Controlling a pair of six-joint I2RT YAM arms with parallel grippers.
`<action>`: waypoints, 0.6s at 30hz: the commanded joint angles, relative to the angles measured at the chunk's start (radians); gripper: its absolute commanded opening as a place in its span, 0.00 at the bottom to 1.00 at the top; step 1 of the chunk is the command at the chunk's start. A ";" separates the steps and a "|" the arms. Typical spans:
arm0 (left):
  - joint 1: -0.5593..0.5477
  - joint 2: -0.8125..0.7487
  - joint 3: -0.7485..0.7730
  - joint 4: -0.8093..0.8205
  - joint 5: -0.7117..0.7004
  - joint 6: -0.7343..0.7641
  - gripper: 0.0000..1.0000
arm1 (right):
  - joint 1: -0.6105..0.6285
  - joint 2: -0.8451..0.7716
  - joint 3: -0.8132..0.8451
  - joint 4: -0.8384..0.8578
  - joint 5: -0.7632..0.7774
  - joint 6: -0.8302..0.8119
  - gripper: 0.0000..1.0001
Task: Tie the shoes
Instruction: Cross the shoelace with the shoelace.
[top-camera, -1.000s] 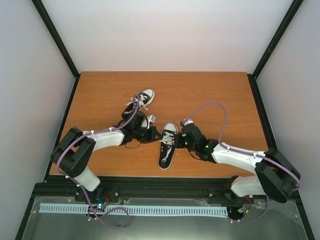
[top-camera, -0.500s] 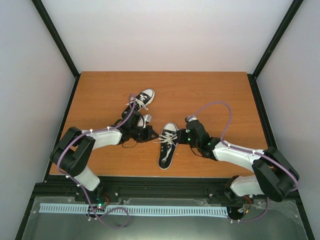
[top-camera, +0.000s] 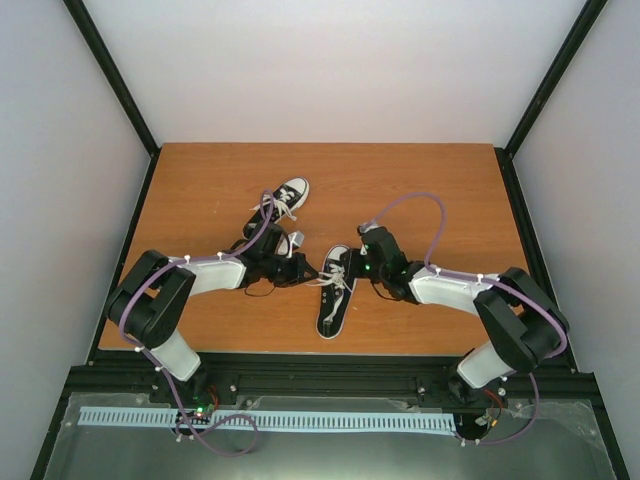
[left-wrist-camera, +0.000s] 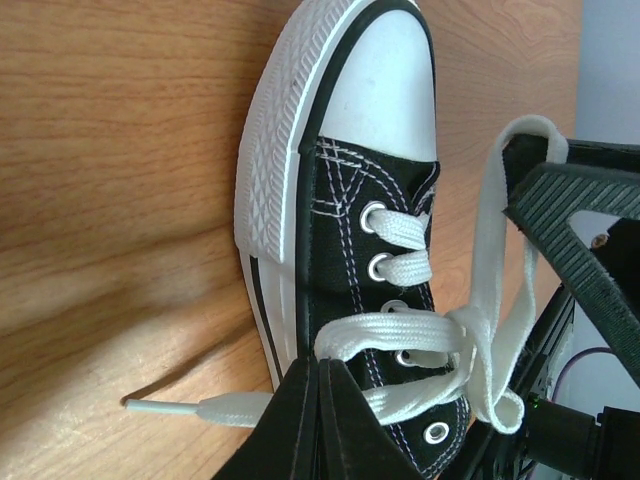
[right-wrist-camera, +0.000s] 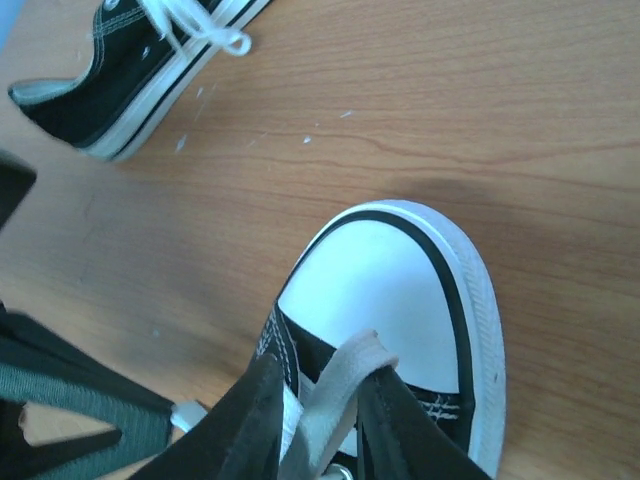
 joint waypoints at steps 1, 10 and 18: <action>0.010 0.002 0.015 0.026 0.017 0.017 0.01 | -0.030 -0.007 0.002 0.046 -0.060 -0.032 0.32; 0.010 -0.008 0.013 0.060 0.045 0.012 0.01 | -0.089 -0.231 -0.159 0.021 -0.185 -0.115 0.76; 0.010 -0.006 0.016 0.063 0.055 0.017 0.01 | -0.097 -0.312 -0.321 0.126 -0.345 -0.149 0.71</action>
